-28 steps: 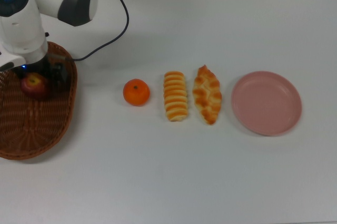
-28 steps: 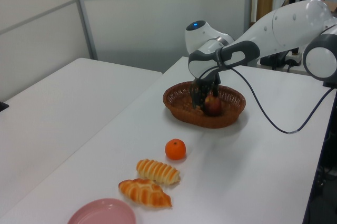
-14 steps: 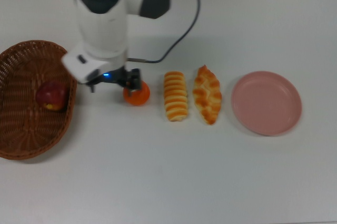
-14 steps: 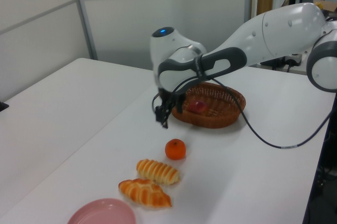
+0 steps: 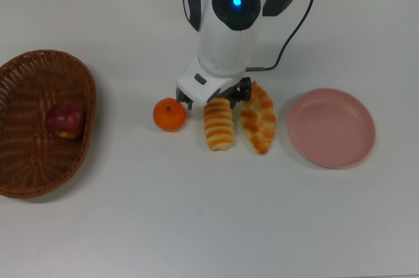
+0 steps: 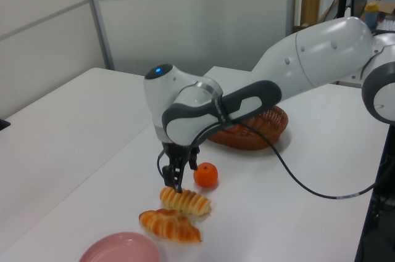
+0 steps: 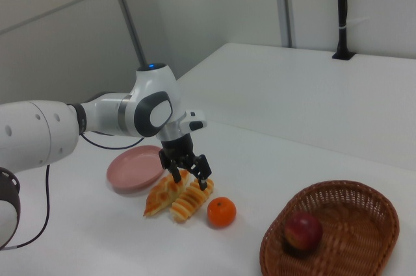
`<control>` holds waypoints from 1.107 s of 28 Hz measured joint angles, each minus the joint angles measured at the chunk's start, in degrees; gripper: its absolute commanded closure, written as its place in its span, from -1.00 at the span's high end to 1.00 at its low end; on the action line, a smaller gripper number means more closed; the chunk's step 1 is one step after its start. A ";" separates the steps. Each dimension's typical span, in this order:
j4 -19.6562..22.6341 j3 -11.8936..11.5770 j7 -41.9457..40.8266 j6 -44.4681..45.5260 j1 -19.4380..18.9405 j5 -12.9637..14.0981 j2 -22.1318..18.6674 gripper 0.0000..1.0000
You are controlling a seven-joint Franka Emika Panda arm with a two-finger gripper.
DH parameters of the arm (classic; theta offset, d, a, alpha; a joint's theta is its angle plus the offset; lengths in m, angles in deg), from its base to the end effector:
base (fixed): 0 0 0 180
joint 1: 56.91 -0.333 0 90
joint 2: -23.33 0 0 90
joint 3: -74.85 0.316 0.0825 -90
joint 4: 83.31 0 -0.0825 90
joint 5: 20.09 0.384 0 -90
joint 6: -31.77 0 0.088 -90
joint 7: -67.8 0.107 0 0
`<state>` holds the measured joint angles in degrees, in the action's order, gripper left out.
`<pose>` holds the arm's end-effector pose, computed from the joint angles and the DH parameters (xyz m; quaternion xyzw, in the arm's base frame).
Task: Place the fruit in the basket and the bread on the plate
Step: 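Move the gripper to the ridged striped roll and grasp it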
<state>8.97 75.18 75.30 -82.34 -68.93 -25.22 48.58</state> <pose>0.6554 0.1374 0.3674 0.9969 0.0615 -0.0226 0.0436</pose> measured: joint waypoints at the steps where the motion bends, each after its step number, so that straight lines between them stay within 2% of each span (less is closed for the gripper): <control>1: 0.11 0.00 0.09 0.00 -0.09 0.00 0.30 1.00; 9: 0.27 -0.14 0.14 -0.03 -0.39 -0.45 3.89 1.00; 12: 0.32 -0.14 0.14 -0.05 -0.94 -0.78 4.40 0.73; 14: 0.46 -0.14 0.21 -0.15 -1.31 -0.81 4.46 0.34; 15: 0.58 -0.14 0.44 -0.19 -1.50 -0.81 4.46 -0.10; 16: 0.77 -0.14 0.97 -0.29 -1.75 -0.81 4.46 -0.31; 19: 1.00 -0.13 2.38 -0.60 -2.02 -0.81 4.46 -0.82; 21: 0.99 -0.14 3.27 -0.71 -2.05 -0.81 4.44 -1.00; 31: 0.76 -0.27 5.29 -0.78 -2.00 -0.81 3.01 -1.00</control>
<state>9.73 74.91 80.59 -83.12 -70.93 -26.03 51.59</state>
